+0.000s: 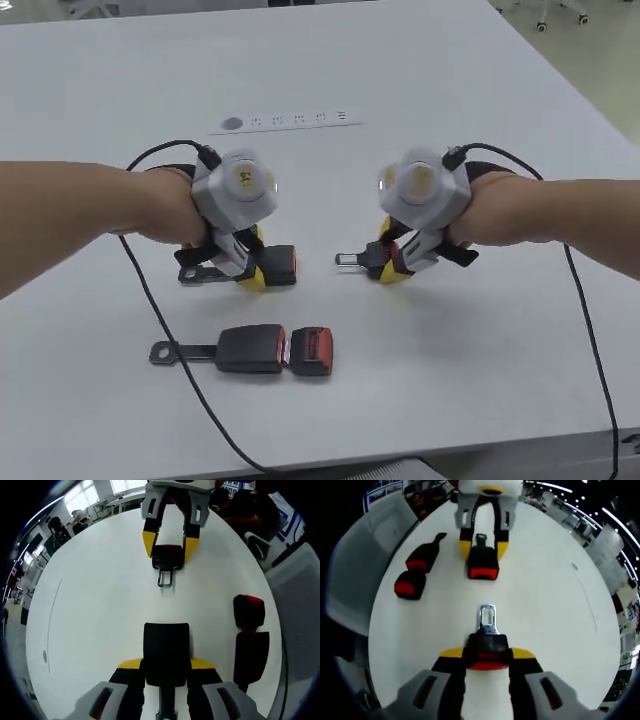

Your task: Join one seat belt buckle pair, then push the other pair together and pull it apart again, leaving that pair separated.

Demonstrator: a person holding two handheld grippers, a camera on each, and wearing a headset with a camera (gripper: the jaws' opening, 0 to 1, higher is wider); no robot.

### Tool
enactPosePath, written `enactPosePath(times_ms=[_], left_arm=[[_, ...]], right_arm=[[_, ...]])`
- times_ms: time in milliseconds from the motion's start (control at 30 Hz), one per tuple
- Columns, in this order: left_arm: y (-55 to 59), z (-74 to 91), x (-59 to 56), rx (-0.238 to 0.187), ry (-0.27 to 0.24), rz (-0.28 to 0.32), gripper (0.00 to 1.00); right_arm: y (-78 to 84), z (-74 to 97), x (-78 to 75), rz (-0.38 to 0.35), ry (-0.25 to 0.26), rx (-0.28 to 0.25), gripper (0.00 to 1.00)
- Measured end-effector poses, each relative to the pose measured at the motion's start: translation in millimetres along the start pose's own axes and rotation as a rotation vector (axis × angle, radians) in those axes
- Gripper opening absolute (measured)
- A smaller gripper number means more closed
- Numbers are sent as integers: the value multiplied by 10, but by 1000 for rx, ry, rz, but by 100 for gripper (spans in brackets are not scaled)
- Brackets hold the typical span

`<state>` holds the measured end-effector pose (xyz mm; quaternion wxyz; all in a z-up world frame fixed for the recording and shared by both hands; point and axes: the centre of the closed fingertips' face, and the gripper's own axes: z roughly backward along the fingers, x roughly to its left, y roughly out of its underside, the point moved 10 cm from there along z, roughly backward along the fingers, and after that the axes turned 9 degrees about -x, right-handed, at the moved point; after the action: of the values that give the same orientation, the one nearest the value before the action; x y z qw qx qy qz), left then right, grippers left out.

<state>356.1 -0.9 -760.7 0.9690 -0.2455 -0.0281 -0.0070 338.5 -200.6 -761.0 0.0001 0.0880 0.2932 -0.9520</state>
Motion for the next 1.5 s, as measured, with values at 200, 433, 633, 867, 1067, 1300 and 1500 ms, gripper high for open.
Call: enactPosePath(times_ms=[200, 433, 633, 867, 1067, 1300, 1500], left_arm=[[6, -3, -14, 4, -10, 2, 32], [18, -15, 20, 3, -8, -3, 33], [17, -21, 39, -1, -9, -2, 33], [13, -35, 67, 9, -6, 0, 33], [14, -38, 83, 10, -1, 5, 33], [3, -32, 88, 15, -2, 14, 33], [4, -32, 99, 13, -1, 16, 33]], right_arm=[[-130, -93, -14, 34, -7, 1, 32], [-248, -174, -35, 48, -13, -11, 32], [-311, -242, -95, 60, -26, -6, 32], [-341, -280, -119, 72, -37, -4, 32], [-338, -273, -123, 72, -33, -6, 32], [-355, -272, -121, 79, -33, -23, 32], [-397, -297, -115, 83, -33, -38, 32]])
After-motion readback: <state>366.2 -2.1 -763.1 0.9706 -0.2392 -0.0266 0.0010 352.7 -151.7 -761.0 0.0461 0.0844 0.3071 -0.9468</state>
